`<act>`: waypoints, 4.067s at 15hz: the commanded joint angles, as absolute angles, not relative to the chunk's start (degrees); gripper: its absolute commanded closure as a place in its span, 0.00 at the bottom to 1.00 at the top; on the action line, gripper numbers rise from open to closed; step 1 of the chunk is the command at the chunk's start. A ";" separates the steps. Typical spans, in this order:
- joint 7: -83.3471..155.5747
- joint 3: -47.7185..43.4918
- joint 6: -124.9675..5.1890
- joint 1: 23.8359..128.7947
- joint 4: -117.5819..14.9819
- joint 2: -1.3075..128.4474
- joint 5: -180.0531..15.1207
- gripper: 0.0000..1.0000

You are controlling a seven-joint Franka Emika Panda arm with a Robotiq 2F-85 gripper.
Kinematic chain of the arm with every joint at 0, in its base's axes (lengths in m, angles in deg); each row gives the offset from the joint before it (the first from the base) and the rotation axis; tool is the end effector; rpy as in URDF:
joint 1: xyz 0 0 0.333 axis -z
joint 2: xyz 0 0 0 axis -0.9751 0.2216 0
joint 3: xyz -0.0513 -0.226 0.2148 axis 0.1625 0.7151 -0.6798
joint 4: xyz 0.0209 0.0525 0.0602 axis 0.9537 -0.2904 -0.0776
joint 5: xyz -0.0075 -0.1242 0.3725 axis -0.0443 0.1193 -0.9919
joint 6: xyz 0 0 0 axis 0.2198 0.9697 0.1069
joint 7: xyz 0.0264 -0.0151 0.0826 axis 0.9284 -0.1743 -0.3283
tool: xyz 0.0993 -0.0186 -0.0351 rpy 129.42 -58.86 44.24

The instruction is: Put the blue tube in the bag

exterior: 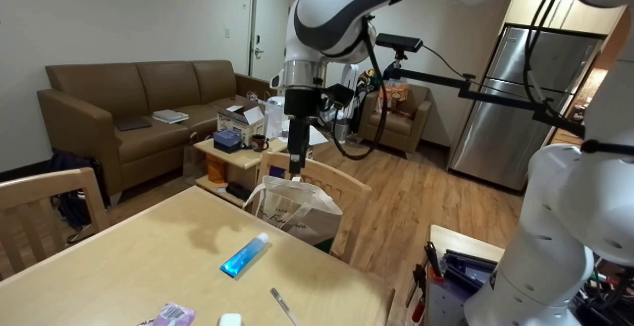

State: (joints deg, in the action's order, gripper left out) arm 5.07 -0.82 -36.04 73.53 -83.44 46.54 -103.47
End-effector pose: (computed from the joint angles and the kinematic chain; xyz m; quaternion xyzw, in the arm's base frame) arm 0.5070 0.0073 0.3820 -0.9734 -0.1407 0.0768 0.1635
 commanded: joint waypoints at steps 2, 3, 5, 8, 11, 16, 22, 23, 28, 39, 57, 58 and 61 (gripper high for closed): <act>3.78 -3.62 -33.39 74.90 -71.81 58.22 -94.03 0.00; 3.73 -4.07 -33.64 74.89 -69.51 60.66 -91.03 0.00; 1.76 -5.45 -33.56 74.73 -66.20 65.18 -86.94 0.00; 4.01 -6.57 -35.63 75.59 -68.47 63.99 -87.90 0.00; -3.90 -7.93 -35.01 75.64 -65.92 66.48 -84.68 0.00; -11.52 -11.68 -36.78 74.33 -60.62 72.34 -81.88 0.00; -17.33 -13.98 -41.98 75.17 -62.81 71.78 -81.86 0.00; -17.92 -13.53 -43.11 74.15 -62.01 72.81 -79.08 0.00; -27.68 -15.58 -55.62 74.62 -59.65 79.85 -77.19 0.00; -36.96 -16.21 -54.54 73.19 -60.53 81.57 -75.21 0.00; -33.07 -13.79 -46.62 70.86 -51.79 90.39 -73.74 0.00; -33.06 -13.79 -46.61 70.86 -51.79 90.39 -73.74 0.00; -34.01 -13.25 -44.96 71.08 -51.79 91.45 -72.85 0.00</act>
